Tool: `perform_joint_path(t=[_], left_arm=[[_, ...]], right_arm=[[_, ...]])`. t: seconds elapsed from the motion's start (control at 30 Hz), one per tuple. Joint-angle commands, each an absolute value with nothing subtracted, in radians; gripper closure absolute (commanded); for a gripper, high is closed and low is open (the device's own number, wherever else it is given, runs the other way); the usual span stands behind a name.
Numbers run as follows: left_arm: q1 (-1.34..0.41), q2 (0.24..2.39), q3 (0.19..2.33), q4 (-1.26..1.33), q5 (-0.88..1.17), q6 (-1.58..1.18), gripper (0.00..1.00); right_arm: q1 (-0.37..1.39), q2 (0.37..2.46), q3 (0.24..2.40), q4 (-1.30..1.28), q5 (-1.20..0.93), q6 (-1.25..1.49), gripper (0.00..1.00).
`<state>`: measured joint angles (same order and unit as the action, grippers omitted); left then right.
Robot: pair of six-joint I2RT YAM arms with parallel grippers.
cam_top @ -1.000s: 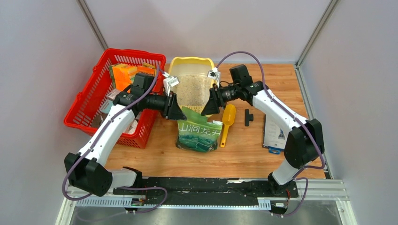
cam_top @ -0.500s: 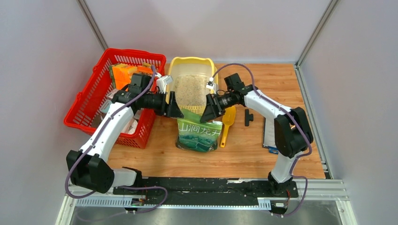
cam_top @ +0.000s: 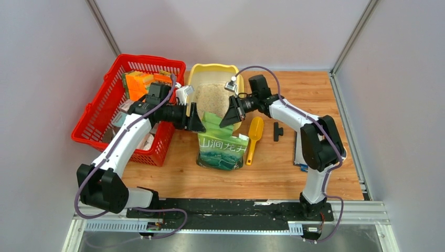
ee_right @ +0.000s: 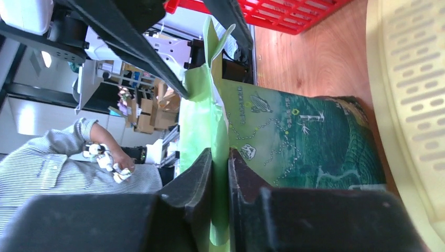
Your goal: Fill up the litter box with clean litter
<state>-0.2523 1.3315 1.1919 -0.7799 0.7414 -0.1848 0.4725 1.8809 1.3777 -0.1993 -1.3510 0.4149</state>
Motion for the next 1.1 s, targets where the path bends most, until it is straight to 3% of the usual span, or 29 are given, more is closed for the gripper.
perform_joint_path(t=[0.0,0.1,0.27,0.5,0.67,0.8,1.07], left_arm=[[-0.242,1.295,1.192,-0.744,0.739,-0.181,0.24],[-0.242,1.299,1.207,-0.745,0.753,-0.175,0.24],[-0.242,1.292,1.282,-0.758,0.859,-0.091,0.27],[-0.242,1.218,1.384,-0.873,0.928,0.279,0.26],[-0.259,1.218,1.434,-0.975,0.917,0.396,0.26],[-0.278,1.216,1.407,-0.967,0.88,0.414,0.36],[-0.334,1.193,1.333,-0.807,0.864,0.324,0.45]], right_arm=[[0.472,1.793,1.434,-0.126,-1.378,0.416,0.9],[0.474,1.763,1.482,-0.31,-1.277,0.232,1.0],[0.521,1.698,1.627,-0.702,-1.056,-0.368,1.0],[0.629,1.674,1.775,-0.935,-0.908,-0.681,1.0],[0.675,1.678,1.81,-0.957,-0.861,-0.73,1.0],[0.687,1.687,1.822,-0.937,-0.853,-0.706,1.0],[0.698,1.684,1.818,-0.908,-0.845,-0.657,1.0]])
